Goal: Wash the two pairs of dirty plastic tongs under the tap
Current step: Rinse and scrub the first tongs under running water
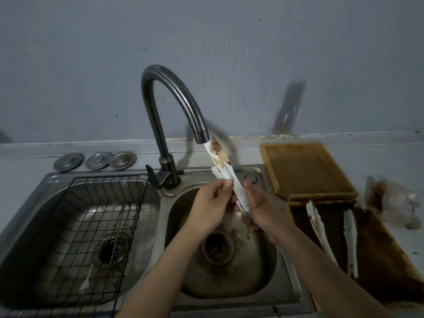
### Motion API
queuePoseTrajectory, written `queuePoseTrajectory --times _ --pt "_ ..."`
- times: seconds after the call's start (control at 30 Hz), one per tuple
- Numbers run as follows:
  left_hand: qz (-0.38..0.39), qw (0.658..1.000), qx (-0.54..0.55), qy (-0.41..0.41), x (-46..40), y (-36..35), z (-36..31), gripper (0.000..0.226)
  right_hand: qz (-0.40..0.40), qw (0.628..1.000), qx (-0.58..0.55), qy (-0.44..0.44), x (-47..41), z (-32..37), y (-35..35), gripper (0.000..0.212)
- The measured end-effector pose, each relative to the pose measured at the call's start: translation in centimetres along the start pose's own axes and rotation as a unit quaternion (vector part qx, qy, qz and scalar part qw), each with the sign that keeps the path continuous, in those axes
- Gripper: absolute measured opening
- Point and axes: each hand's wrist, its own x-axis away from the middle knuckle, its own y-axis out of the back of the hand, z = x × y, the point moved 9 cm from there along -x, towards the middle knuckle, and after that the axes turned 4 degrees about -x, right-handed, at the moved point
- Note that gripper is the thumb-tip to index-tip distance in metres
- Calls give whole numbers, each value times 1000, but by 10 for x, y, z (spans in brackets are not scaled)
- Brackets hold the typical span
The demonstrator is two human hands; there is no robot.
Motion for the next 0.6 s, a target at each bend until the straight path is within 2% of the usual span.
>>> queuePoseTrajectory --times 0.07,0.17,0.2,0.27,0.3,0.37,0.43,0.53,0.6 --pt "-80 994 -79 -6 0 33 6 28 1 1000 -16 -23 -8 -7 -9 52" --pt "-262 957 -126 -23 6 99 6 5 -14 997 -45 -66 -23 -21 -16 45" --pt "-314 940 -134 -22 9 119 7 7 -21 995 -62 -79 -27 -24 -18 48" --pt "-380 907 -182 -20 5 151 10 26 -36 988 -100 -109 -35 -31 -24 47" --pt "-384 898 -214 -18 0 160 12 35 -42 984 -120 -124 -37 -32 -26 45" --pt "-340 907 -249 6 -18 168 22 45 -34 975 -162 -151 -41 -34 -36 43" --pt "-297 916 -267 42 -32 169 37 40 -11 962 -200 -184 -45 -40 -47 45" --pt "-328 888 -319 42 -34 174 37 27 12 952 -227 -203 -51 -43 -58 43" --pt "-357 879 -314 41 -32 180 34 22 27 945 -253 -206 -56 -43 -64 42"
